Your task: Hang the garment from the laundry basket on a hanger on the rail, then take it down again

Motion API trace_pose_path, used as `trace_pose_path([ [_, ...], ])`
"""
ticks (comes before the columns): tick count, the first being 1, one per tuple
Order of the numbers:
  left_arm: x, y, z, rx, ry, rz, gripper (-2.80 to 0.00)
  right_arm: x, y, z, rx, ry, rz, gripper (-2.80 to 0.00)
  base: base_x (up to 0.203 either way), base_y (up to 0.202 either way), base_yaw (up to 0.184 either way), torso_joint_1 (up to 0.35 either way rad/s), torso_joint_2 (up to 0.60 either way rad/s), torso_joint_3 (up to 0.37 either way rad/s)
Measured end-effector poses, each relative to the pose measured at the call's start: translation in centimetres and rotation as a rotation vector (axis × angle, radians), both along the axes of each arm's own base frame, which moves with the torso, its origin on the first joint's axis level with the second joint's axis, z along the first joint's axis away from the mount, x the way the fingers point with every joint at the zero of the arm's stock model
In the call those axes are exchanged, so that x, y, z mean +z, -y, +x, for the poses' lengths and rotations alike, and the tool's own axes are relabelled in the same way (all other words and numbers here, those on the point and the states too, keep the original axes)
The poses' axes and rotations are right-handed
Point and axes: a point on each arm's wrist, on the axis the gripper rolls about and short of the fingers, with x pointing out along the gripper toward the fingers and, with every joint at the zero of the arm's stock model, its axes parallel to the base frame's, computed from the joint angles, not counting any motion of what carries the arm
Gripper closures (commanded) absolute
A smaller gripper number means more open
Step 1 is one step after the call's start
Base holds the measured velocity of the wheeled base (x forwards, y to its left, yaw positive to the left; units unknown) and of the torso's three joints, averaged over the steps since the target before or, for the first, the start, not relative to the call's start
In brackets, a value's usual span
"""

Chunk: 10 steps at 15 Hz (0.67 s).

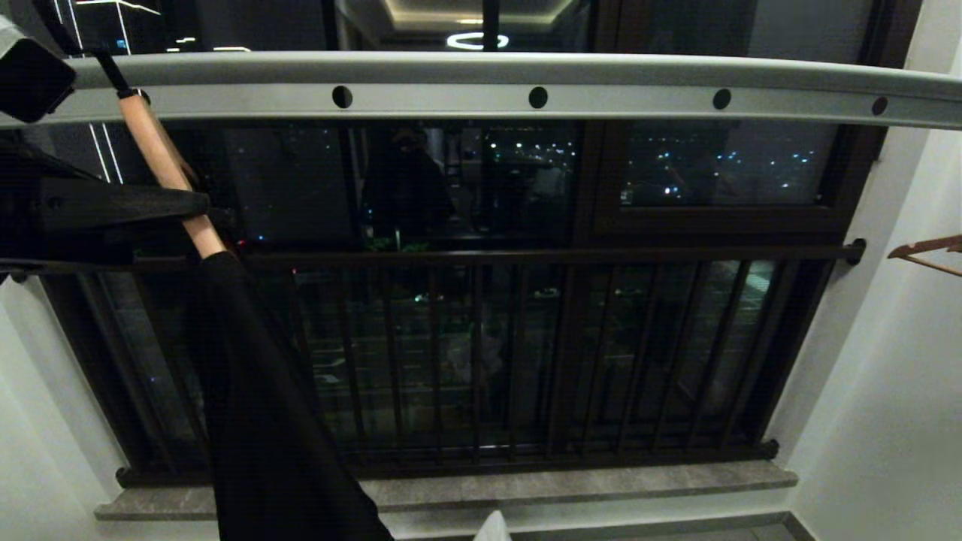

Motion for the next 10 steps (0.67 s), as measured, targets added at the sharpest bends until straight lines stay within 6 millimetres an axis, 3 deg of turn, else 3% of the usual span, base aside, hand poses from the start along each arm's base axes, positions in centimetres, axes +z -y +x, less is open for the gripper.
trace_pose_path([
  [10,-2.7,2.4,6.5,0.001,-0.034,0.048,0.00,0.0,0.0,0.0,0.000,0.000,0.000,0.00,0.000,0.000,0.000,0.000,0.00,0.000],
])
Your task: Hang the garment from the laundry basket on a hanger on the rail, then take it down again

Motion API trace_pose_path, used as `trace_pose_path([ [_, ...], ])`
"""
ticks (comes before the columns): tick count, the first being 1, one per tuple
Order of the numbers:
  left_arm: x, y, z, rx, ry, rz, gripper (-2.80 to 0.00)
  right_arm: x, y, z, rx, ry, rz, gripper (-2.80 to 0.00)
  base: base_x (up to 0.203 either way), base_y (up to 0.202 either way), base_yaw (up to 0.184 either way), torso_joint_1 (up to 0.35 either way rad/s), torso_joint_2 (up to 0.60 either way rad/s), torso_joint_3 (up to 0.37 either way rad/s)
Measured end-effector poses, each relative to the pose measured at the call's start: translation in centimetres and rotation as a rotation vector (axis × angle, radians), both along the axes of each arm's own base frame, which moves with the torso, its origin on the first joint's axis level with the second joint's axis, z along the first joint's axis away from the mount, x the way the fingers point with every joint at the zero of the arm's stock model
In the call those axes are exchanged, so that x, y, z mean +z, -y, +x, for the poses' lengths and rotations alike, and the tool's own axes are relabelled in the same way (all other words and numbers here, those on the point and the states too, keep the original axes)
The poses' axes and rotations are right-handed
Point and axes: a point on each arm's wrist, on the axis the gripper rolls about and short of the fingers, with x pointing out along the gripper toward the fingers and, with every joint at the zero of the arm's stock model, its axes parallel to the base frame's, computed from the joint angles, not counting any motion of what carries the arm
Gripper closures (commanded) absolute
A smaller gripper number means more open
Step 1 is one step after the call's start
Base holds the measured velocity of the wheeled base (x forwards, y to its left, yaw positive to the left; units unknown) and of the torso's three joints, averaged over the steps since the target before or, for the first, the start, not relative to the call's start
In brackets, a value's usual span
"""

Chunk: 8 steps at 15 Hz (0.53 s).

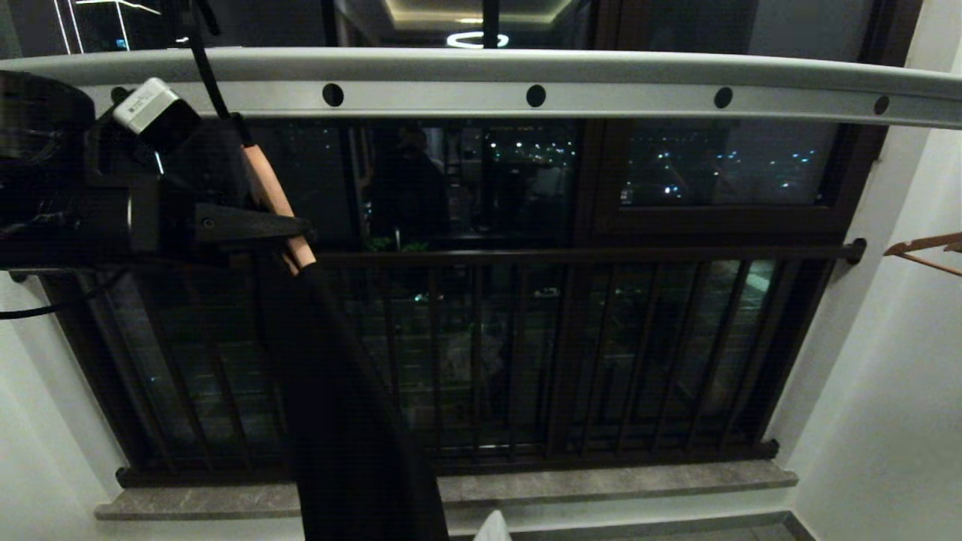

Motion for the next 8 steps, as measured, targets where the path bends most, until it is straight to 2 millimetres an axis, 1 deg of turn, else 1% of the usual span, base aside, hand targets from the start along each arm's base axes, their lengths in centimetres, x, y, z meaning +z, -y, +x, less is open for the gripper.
trace_pose_path([
  [4,-1.0,2.0,1.4,-0.009,0.012,0.035,0.00,0.0,0.0,0.0,0.000,0.000,0.000,0.00,0.000,0.000,0.000,0.000,0.00,0.000],
  [8,-1.7,2.6,2.9,-0.010,0.002,0.046,0.00,0.0,0.0,0.0,0.000,0.000,0.000,0.00,0.000,0.000,0.000,0.000,0.00,0.000],
])
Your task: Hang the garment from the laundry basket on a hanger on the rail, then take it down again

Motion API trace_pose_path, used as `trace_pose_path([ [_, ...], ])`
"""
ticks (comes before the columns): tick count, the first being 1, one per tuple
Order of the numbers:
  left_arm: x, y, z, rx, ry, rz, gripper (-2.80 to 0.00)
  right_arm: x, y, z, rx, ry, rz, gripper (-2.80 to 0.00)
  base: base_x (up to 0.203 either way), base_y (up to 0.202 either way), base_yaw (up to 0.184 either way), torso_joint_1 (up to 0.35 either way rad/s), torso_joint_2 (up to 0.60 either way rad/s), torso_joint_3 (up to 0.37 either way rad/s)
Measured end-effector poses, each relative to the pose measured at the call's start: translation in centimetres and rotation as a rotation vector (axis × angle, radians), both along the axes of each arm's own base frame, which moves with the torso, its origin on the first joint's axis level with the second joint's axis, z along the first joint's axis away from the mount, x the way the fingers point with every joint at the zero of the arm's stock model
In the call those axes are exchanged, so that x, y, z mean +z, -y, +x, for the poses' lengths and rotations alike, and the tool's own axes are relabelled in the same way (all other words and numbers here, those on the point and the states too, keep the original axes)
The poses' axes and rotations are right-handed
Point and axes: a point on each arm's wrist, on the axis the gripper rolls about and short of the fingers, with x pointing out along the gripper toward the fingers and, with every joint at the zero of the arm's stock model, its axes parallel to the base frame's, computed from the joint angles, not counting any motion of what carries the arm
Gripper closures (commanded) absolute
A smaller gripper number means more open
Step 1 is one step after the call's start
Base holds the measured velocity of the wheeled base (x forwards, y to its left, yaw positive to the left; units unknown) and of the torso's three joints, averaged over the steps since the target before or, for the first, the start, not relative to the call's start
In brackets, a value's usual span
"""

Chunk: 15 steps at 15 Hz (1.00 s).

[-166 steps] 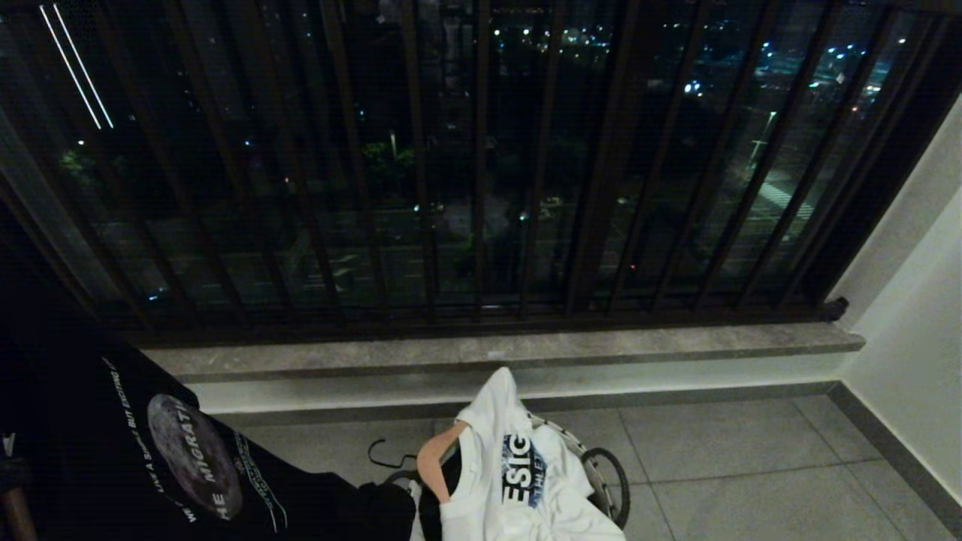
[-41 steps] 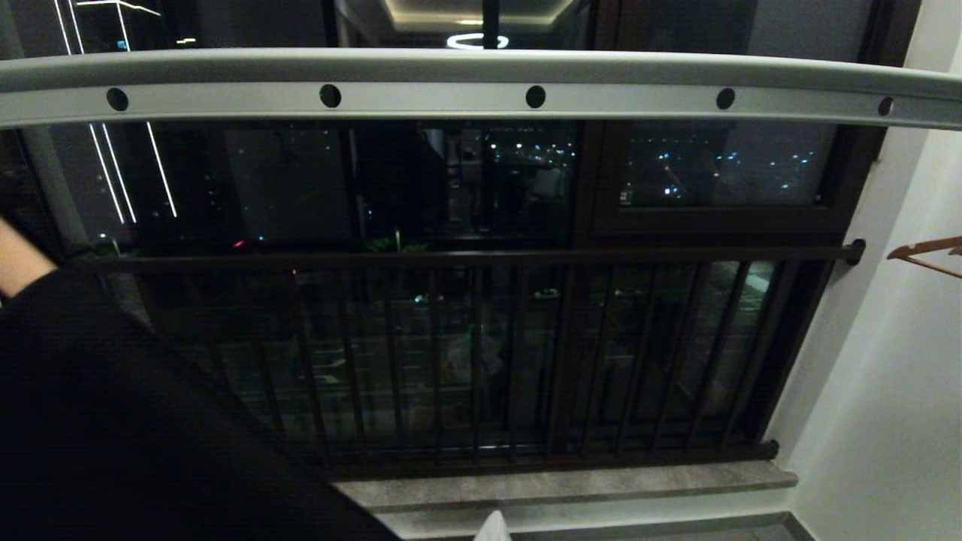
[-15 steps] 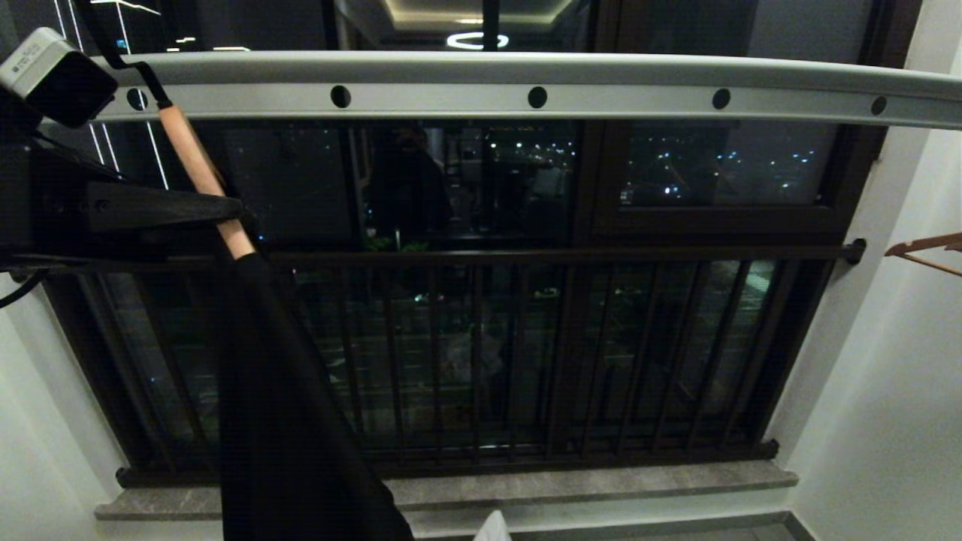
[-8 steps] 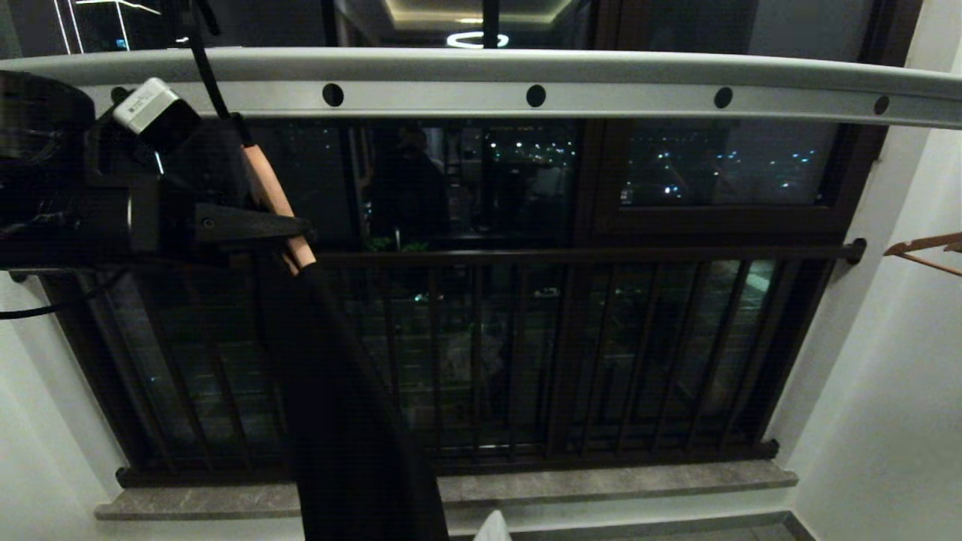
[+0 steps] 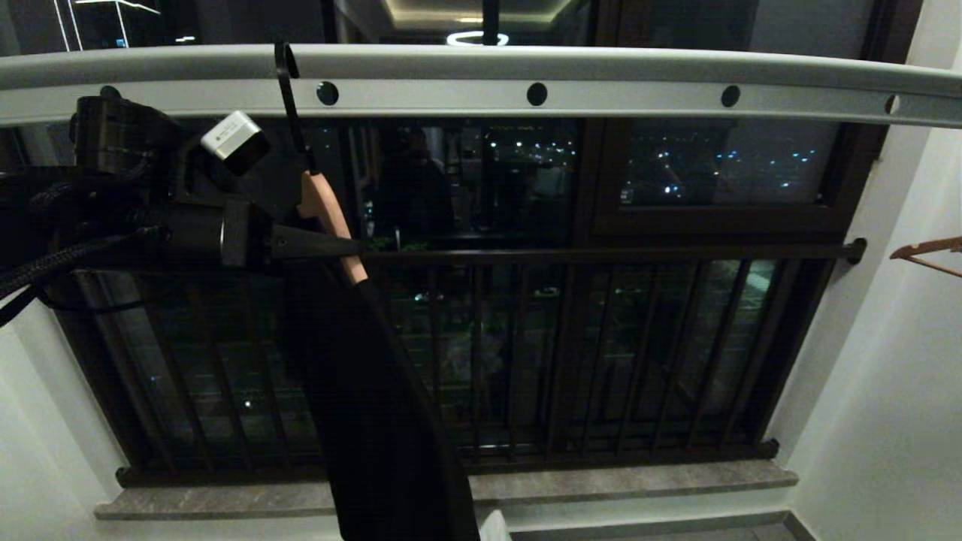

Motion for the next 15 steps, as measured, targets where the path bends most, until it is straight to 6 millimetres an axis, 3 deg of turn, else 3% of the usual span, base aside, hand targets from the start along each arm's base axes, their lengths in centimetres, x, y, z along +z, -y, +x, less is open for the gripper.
trace_pose_path([
  [4,0.7,0.3,1.3,0.021,0.031,0.010,0.00,0.0,0.0,0.0,0.000,0.000,0.000,0.00,0.000,0.000,0.000,0.000,0.00,0.000],
  [15,0.2,0.9,4.0,0.016,0.034,0.010,0.00,0.0,0.0,0.0,0.000,0.000,0.000,0.00,0.000,0.000,0.000,0.000,0.00,0.000],
])
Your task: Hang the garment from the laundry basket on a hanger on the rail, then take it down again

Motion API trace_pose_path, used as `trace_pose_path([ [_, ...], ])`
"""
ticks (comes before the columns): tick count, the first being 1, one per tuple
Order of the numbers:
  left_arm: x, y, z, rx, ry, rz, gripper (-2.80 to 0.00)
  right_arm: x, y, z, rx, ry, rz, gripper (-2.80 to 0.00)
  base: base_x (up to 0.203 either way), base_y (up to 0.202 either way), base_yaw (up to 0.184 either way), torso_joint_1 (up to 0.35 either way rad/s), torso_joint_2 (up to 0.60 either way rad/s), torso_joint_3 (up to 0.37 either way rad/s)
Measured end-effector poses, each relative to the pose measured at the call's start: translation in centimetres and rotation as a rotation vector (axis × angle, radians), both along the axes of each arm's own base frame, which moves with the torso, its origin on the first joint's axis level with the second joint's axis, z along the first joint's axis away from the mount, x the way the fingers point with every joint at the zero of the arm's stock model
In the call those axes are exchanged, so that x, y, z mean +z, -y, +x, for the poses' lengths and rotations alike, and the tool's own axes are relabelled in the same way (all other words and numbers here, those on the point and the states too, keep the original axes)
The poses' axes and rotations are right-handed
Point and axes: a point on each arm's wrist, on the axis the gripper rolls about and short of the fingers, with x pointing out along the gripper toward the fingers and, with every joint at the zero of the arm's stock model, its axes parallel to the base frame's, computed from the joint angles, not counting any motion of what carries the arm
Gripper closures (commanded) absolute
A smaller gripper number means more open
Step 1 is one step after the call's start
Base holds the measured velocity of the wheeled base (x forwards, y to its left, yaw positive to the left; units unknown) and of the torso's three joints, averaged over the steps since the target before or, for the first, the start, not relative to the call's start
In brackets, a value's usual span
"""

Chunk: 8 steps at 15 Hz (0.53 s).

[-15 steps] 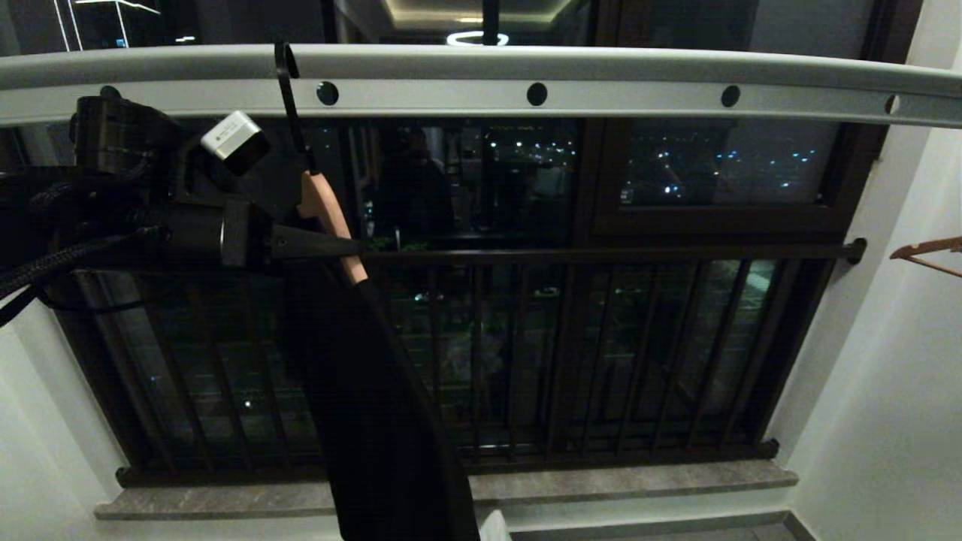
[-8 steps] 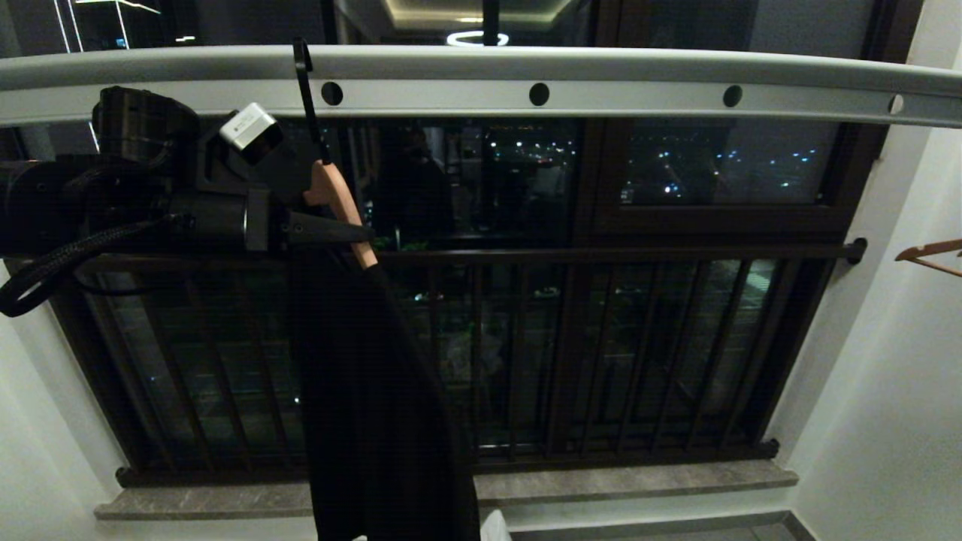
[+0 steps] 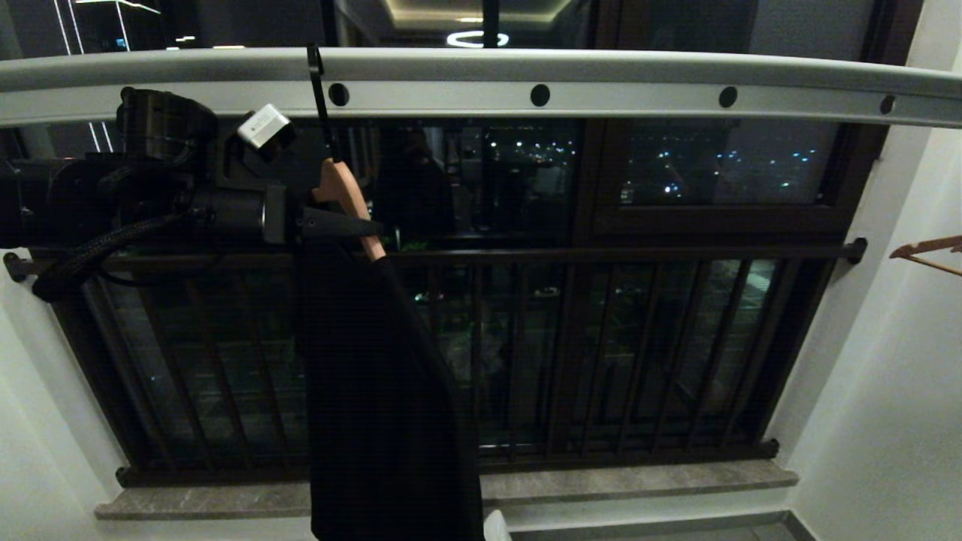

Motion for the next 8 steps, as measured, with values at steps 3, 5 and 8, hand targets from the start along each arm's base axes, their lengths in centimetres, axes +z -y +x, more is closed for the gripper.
trace_pose_path([
  [3,-0.8,0.4,0.9,0.030,-0.011,0.018,0.00,0.0,0.0,0.0,0.000,0.000,0.000,0.00,0.000,0.000,0.000,0.000,0.00,0.000],
  [5,-1.0,0.7,1.6,0.037,-0.012,0.023,0.00,0.0,0.0,0.0,0.000,0.000,0.000,0.00,0.000,0.000,0.000,0.000,0.00,0.000],
  [8,-1.1,0.9,2.5,0.037,-0.008,0.022,0.00,0.0,0.0,0.0,0.000,0.000,0.000,0.00,0.000,0.000,0.000,0.000,0.00,0.000],
])
